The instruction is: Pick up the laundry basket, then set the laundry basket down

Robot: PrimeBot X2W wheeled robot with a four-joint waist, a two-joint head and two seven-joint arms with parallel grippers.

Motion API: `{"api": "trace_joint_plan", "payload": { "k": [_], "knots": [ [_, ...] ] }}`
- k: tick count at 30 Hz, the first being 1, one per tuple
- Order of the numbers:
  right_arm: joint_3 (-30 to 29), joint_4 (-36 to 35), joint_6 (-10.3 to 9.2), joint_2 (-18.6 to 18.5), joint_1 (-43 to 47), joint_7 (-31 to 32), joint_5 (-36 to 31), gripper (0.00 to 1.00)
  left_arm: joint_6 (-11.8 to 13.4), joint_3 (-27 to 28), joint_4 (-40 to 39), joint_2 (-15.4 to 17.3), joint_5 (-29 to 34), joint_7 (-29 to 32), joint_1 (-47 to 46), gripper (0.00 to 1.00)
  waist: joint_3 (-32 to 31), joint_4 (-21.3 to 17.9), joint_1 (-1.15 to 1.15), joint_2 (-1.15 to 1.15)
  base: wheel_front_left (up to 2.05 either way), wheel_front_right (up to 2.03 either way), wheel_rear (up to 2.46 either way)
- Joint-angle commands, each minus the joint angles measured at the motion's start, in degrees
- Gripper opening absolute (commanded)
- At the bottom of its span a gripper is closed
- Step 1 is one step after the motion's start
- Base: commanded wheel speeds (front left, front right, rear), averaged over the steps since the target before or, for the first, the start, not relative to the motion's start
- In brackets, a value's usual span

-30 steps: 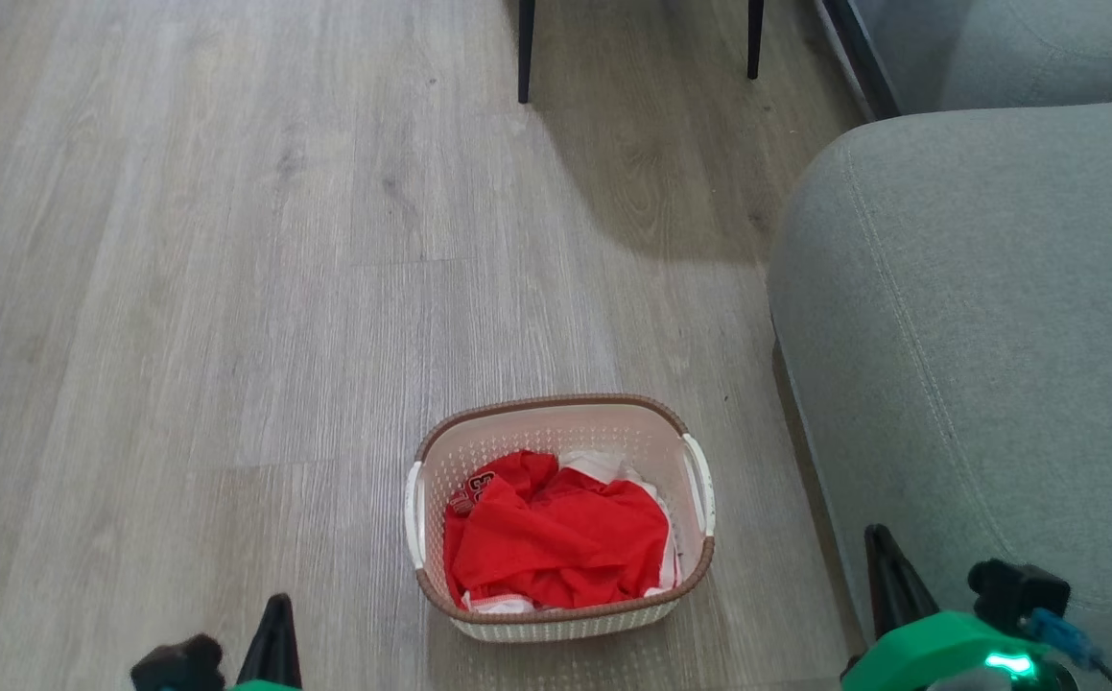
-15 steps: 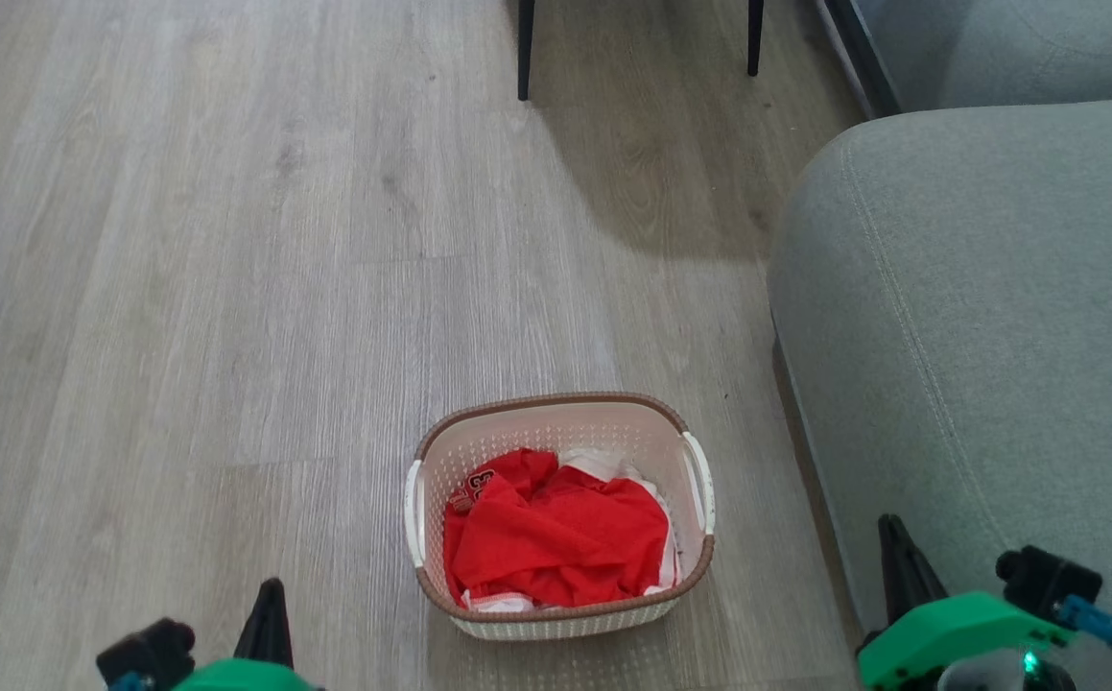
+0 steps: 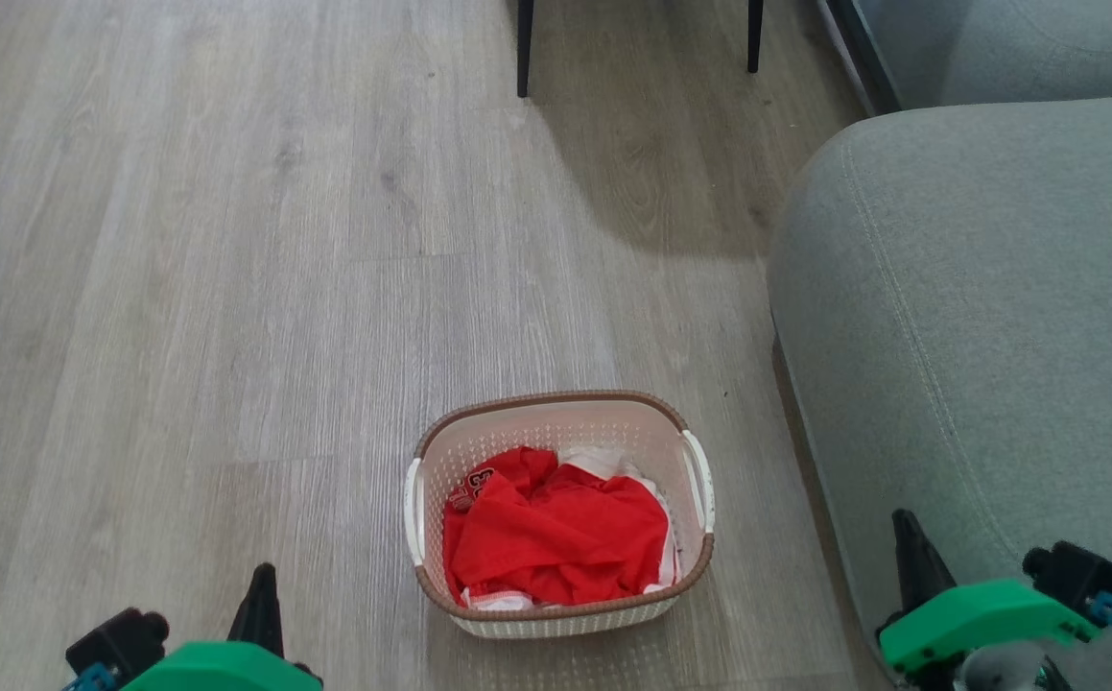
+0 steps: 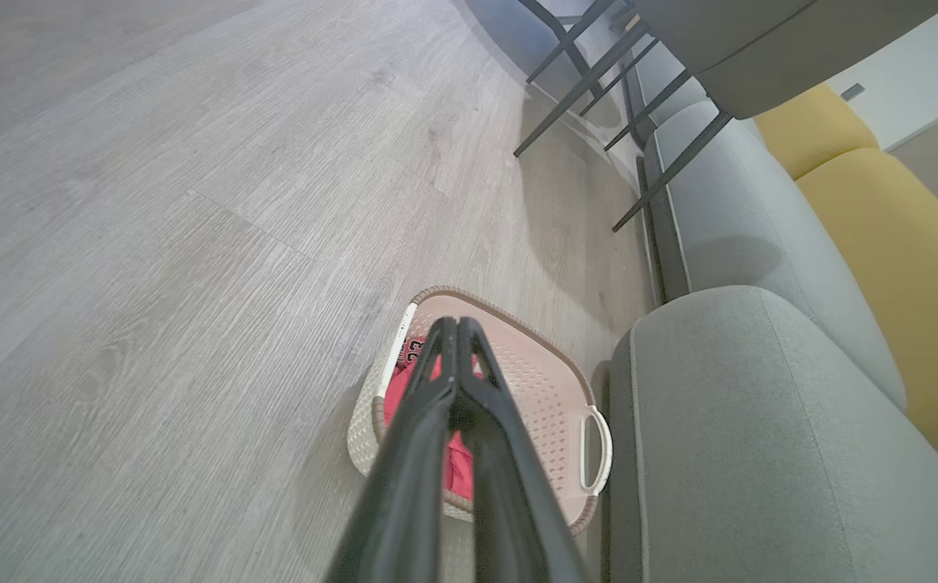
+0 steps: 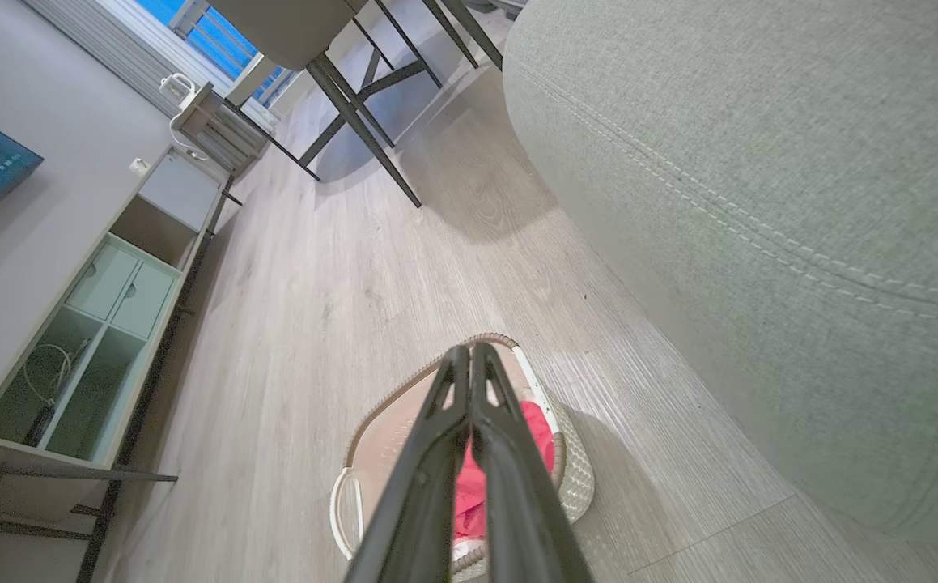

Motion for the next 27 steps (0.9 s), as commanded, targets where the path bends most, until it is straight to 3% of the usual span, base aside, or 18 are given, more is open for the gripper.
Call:
{"api": "trace_joint_plan", "payload": {
  "k": [1,27],
  "knots": [
    [-0.05,-1.88,0.07,-1.12,-3.17,0.45,1.74,0.00,-0.77,1.43,-1.78,0.56,-1.67,0.21,-3.31,0.00,0.02,0.00,0.00,0.00,0.00,0.00,0.00],
    [-2.66,-1.89,0.10,-1.37,-5.18,4.49,17.63,0.00,-3.54,4.35,-1.74,0.57,-18.15,4.37,-6.86,0.00,0.37,-0.05,0.00,0.00,0.00,0.00,0.00]
  ]
}}
